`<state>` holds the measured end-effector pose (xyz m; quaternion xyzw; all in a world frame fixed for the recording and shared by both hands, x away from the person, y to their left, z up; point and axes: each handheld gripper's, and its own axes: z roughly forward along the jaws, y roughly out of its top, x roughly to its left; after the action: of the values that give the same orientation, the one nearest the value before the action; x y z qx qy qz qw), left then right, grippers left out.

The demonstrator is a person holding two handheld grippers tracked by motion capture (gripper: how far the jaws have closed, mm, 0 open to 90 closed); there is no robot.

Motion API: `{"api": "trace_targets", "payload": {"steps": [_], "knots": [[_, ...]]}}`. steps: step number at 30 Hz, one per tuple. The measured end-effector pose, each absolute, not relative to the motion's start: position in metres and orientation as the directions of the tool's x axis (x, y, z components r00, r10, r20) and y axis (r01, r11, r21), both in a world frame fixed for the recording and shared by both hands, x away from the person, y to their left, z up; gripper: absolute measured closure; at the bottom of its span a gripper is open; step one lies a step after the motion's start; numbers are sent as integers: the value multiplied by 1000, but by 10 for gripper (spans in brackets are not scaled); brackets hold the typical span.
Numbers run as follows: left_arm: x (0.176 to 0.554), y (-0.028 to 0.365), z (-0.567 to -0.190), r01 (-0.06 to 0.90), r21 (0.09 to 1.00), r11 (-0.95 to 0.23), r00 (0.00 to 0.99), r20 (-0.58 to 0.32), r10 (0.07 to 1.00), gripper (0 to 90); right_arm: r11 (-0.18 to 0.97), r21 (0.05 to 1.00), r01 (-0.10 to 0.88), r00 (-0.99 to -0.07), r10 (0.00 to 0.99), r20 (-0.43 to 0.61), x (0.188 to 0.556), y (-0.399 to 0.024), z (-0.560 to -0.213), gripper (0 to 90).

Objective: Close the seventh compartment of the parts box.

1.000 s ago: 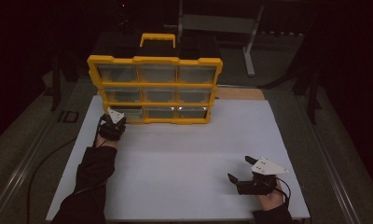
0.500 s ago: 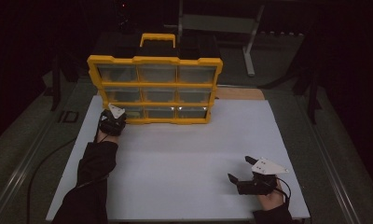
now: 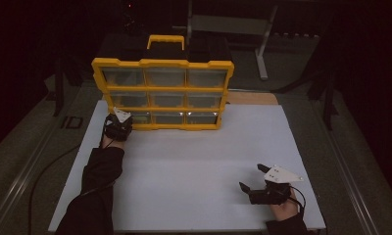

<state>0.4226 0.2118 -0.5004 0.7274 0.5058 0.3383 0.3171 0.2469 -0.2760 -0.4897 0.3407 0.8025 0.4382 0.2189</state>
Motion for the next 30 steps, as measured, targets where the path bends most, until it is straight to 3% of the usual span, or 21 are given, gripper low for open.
{"api": "trace_targets", "payload": {"steps": [4,12,20,30], "knots": [[419,211,-499,523,803,-284,267,162,950,855,385,852,353,-672,738,-55,247,-276,-489,84],[410,211,-495,548,795,-260,284,116,952,501,385,853,352,-672,739,-56,246,-275,-489,84],[406,215,-491,572,788,-226,285,68,956,251,388,852,352,-670,740,-60,246,-275,-489,84],[399,218,-484,554,799,-232,350,30,936,14,387,852,352,-670,740,-59,246,-275,-489,83]]}}
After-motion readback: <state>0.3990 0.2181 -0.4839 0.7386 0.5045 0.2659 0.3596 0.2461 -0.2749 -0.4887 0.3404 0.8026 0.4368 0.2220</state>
